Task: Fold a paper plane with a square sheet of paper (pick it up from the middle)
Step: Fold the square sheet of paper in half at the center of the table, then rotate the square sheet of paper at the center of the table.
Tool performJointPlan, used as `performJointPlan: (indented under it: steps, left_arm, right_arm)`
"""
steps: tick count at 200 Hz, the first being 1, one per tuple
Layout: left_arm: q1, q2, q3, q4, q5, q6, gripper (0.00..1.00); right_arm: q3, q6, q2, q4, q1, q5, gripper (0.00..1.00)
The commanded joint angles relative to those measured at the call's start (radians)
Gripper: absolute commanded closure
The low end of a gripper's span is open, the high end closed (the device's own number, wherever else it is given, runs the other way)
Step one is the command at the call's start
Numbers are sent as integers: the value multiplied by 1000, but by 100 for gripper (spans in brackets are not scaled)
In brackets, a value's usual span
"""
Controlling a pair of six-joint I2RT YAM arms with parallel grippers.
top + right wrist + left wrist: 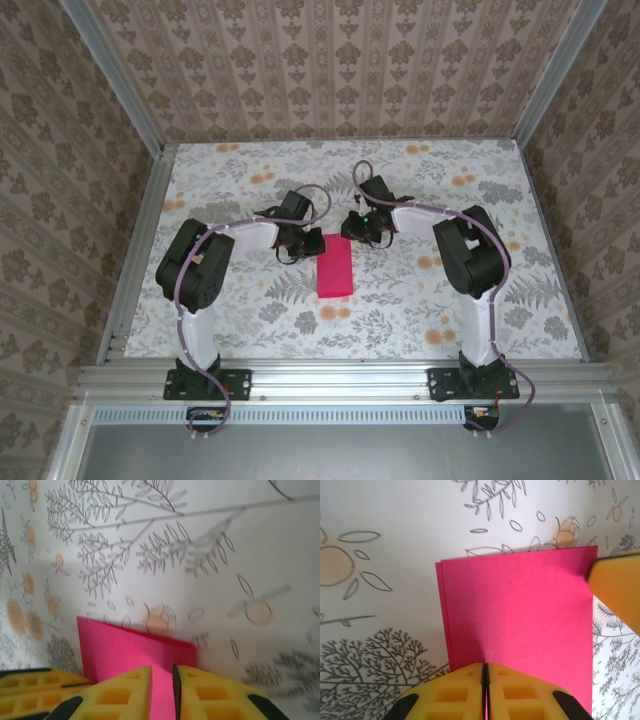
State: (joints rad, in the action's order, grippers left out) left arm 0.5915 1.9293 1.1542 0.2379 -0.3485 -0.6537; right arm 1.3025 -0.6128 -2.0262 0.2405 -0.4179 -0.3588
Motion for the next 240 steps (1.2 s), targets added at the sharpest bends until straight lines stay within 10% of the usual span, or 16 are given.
performJointPlan:
  steps: [1,144,240]
  left_arm:
    - [17,17,37,88,-15,56,89]
    - [18,85,172,153,-27,144,87]
    - [-16,-152,21,64,83,-4,76]
  right_arm:
    - [-60,25,108,38,1,-23,77]
    - [-247,6,139,-58,-72,-146,77]
    - [-343,-208,133,-220,-135,13,78]
